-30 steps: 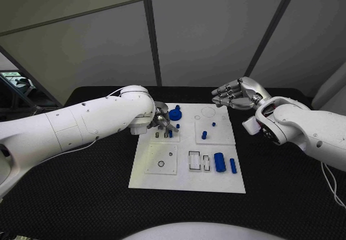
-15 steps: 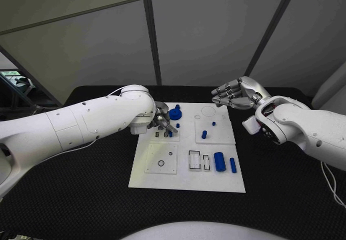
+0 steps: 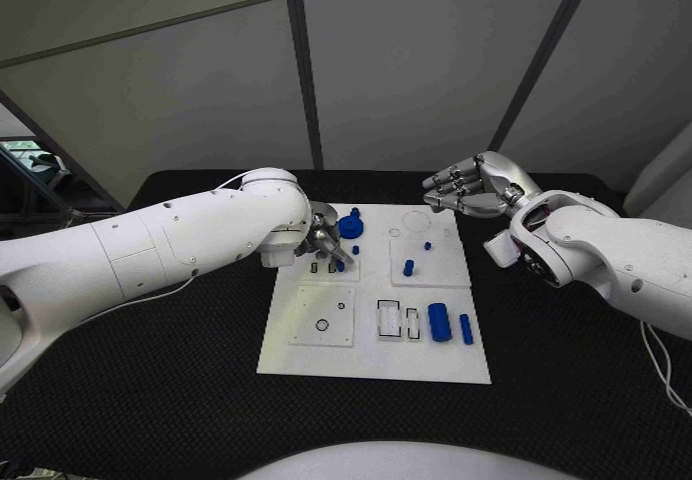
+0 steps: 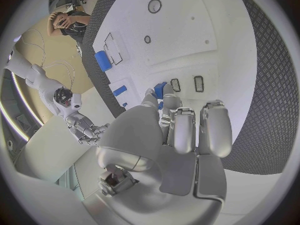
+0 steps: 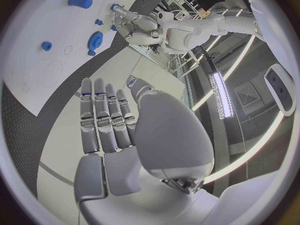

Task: Assemble the parts on the task board

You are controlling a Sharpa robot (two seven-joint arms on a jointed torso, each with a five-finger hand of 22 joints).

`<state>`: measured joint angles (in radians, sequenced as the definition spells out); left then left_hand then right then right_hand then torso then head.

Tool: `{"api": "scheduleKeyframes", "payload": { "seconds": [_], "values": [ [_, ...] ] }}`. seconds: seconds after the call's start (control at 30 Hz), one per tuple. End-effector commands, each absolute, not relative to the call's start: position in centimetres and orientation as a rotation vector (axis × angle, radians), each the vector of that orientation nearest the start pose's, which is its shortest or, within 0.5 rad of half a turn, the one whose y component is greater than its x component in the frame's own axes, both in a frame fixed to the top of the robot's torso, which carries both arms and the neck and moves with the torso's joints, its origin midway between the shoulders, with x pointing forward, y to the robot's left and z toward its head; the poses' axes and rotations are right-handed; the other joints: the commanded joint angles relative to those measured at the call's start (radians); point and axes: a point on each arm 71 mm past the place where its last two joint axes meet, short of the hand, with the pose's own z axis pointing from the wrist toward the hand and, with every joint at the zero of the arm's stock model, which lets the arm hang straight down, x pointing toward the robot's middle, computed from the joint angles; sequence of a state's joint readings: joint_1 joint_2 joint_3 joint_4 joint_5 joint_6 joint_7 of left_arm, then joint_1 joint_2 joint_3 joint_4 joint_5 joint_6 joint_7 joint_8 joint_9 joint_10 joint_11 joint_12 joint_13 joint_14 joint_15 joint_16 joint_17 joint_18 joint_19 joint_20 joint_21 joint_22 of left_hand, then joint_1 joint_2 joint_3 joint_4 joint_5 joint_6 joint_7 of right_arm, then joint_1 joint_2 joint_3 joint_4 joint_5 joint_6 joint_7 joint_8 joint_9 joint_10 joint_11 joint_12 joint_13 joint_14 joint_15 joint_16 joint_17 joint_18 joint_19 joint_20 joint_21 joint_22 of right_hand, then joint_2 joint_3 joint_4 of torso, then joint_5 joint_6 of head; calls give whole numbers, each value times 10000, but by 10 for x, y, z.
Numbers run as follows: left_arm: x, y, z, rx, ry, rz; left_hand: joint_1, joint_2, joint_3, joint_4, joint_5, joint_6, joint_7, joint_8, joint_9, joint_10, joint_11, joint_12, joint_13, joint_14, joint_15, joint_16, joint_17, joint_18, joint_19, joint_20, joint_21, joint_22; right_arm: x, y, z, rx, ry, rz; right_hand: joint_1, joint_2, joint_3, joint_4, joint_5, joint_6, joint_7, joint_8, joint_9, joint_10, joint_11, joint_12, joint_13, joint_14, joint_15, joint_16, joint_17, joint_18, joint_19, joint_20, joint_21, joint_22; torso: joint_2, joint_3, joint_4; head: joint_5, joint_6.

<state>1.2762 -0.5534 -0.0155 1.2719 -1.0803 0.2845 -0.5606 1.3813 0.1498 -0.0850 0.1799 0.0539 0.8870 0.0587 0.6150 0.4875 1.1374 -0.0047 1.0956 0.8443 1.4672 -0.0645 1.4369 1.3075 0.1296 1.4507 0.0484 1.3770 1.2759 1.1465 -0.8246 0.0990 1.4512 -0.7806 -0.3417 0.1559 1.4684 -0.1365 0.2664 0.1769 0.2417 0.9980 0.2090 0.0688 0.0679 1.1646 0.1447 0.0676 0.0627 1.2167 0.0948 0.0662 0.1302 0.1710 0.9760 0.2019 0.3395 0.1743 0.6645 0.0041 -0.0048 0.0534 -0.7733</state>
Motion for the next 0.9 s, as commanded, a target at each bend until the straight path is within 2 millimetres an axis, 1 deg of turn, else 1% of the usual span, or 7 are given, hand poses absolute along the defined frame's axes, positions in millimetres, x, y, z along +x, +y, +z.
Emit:
{"api": "scheduleKeyframes", "payload": {
  "seconds": [0.03,0.13,0.2,0.33,0.47,0.63,0.9],
  "values": [
    [525,139,-201,-800,23859,-4190,411,109,446,-188,12,-115,13,-76,32,-75,-63,-106,-51,452,-78,-44,639,-681,0,-114,32,23,508,-215,-159,4493,15533,11427,-80,10,6,-68,72,-38,33,-35,-6,-59,16,-30,-7,-43,24,-39,-25,117,79,0,-61,-26,-3,2,5,12,-12],
    [525,140,-201,-1051,23850,-4376,698,-13,1284,-387,37,-184,12,-175,55,-128,-78,-271,-142,454,-84,-45,651,-686,-4,-135,35,59,508,-215,-159,4498,15535,11414,-80,10,6,-68,72,-38,33,-35,-6,-59,16,-30,-7,-43,24,-39,-25,117,79,0,-61,-26,-6,-3,8,9,-6],
    [525,141,-201,-1262,23866,-4519,698,-321,2292,-462,70,-219,61,-229,108,-135,-58,-408,-222,456,-50,-48,659,-686,-11,-131,29,84,508,-215,-159,4501,15537,11407,-80,10,6,-68,72,-38,33,-35,-6,-59,16,-30,-7,-43,24,-39,-25,117,79,0,-61,-26,-6,-3,8,9,-6],
    [525,144,-200,-1613,23836,-4759,-154,-1549,5058,-497,119,-247,137,-159,370,-26,-40,-476,-254,468,-37,-45,689,-689,-14,-63,11,145,509,-216,-159,4505,15539,11396,-71,15,10,-80,89,-40,34,-34,-5,-64,16,-29,-7,-49,25,-39,-36,118,85,1,-79,-40,-2,0,3,32,-11],
    [524,148,-199,-2024,23664,-4978,-739,-1970,6442,-657,120,-241,103,-14,584,37,-26,-463,-265,478,-4,-38,711,-684,-3,-68,3,188,509,-216,-160,4514,15541,11376,-71,15,10,-80,89,-40,34,-34,-5,-64,16,-29,-7,-49,25,-39,-36,118,85,1,-79,-40,-9,-1,15,51,-4],
    [522,156,-196,-2591,23292,-5208,-1373,-2314,7555,-998,105,-279,100,163,849,121,-13,-437,-260,494,-11,-21,745,-691,24,-69,7,259,509,-218,-160,4525,15546,11349,-72,17,10,-85,100,-43,36,-34,-5,-68,17,-28,-7,-53,27,-38,-44,118,90,2,-91,-49,-12,0,23,77,-15],
    [515,166,-190,-2864,22513,-5078,-1584,-2430,7963,-1240,114,-290,81,248,980,188,-20,-419,-248,530,-35,41,832,-695,36,-66,-1,282,510,-220,-160,4537,15528,11307,-85,16,4,-83,107,-46,40,-35,-6,-73,21,-28,-7,-57,30,-37,-53,118,95,5,-105,-60,-12,6,18,136,-11]
  ]
}}
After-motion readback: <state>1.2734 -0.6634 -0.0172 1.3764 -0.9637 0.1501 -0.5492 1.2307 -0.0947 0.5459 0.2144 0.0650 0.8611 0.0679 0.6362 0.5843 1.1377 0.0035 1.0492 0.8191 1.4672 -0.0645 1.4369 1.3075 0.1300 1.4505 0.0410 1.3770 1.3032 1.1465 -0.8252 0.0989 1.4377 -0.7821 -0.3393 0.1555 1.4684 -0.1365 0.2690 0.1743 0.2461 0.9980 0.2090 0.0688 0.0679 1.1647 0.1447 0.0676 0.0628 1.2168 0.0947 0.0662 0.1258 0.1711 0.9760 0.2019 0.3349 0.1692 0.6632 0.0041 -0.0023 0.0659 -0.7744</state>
